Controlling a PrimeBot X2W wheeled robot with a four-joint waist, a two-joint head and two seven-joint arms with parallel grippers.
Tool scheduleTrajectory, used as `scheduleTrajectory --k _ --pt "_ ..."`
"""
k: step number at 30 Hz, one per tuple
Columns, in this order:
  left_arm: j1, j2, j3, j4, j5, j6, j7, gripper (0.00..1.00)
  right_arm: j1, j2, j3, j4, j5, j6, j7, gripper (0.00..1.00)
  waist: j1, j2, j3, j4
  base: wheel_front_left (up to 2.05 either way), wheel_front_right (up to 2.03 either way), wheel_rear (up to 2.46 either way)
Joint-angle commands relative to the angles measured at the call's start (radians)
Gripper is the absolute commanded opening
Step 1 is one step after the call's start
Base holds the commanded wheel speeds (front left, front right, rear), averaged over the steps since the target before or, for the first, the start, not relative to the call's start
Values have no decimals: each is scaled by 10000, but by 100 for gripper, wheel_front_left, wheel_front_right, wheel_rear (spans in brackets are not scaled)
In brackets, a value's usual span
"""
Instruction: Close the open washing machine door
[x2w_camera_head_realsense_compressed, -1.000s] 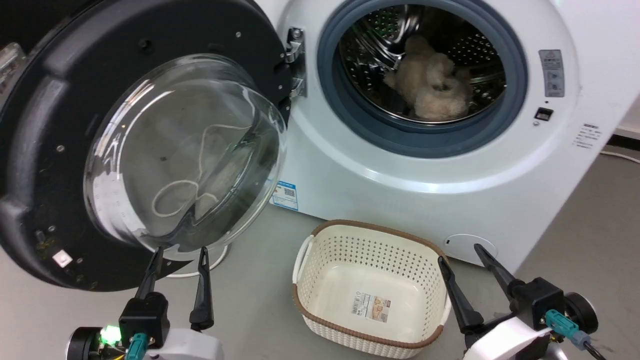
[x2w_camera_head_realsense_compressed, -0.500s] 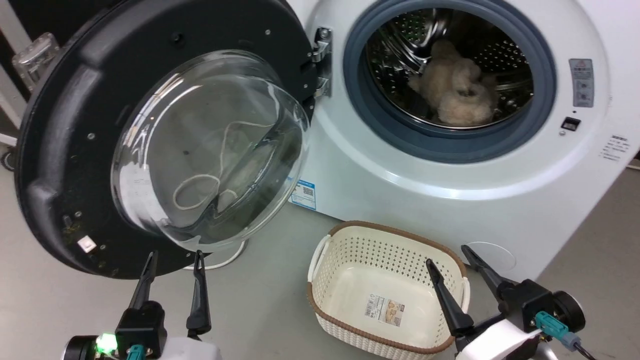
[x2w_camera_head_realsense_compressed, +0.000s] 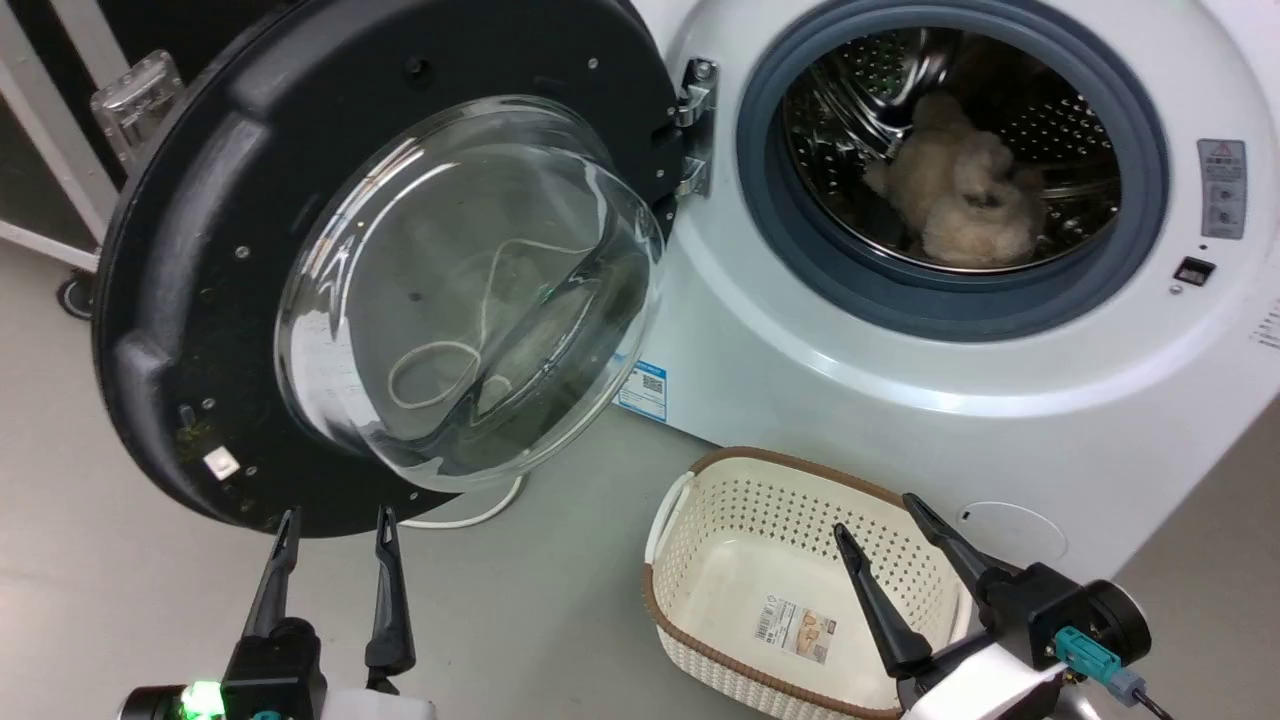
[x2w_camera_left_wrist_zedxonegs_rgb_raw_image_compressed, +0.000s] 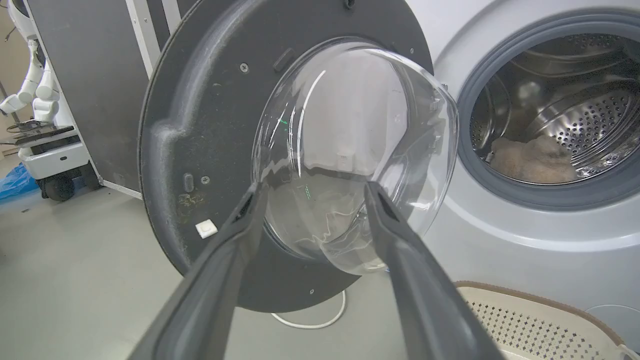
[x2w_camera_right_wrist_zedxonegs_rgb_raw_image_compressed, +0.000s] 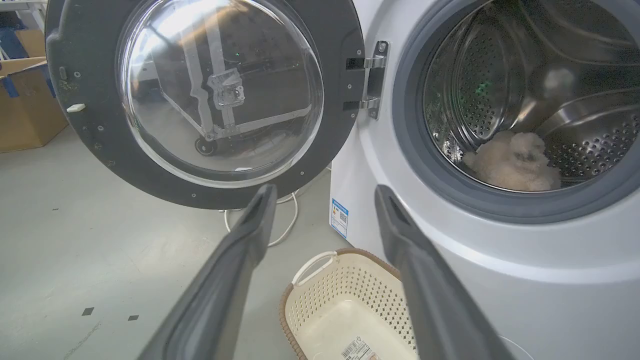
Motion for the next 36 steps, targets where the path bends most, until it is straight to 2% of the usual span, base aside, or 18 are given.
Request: scheduleTrajectory --k 1,2,3,12,13,19,22,23,24,30,32,36 --pt "171 61 -11 -46 -59 44 -108 77 -145 -68 43 61 101 6 -99 100 0 0 0 56 0 0 0" --pt "195 70 -37 -32 -75 26 -129 20 -143 -77 51 76 112 6 -120 100 0 0 0 97 0 0 0" --pt "211 83 -59 -21 -84 11 -150 0 -139 -84 54 91 122 6 -141 100 0 0 1 139 0 0 0" --pt "49 92 222 -573 -531 -82 -338 0 63 -68 -16 131 146 6 -329 100 0 0 23 540 0 0 0" --pt "-148 279 645 -843 -751 -249 -401 0 195 -32 -135 110 123 7 -392 100 0 0 -13 642 0 0 0" --pt "-1202 936 1768 -1101 -1686 -802 -526 0 654 15 -568 -39 -10 7 -517 100 0 0 59 789 0 0 0" --pt "-2003 1544 2518 -795 -2444 -1076 -447 0 752 -50 -586 -118 -88 7 -579 100 0 0 306 659 0 0 0" --pt "-3001 2395 3195 -134 -3081 -1288 92 0 670 -189 -568 -195 -80 7 -642 100 0 0 597 504 0 0 0" --pt "-3354 2546 3429 169 -3476 -1311 391 0 621 -234 -537 -213 -61 7 -663 100 0 0 698 435 0 0 0" --pt "-5553 3062 4844 2310 -6568 -1161 2728 0 305 -457 -384 -230 107 8 -788 100 0 0 1193 120 0 0 0" --pt "-6115 3339 5084 3088 -7230 -1046 3510 0 272 -563 -312 -220 132 8 -820 100 0 0 1324 40 0 0 0" --pt "-7167 3531 5778 4612 -8676 -649 4829 0 270 -760 -366 -195 197 8 -820 100 0 0 1480 -211 0 0 0"
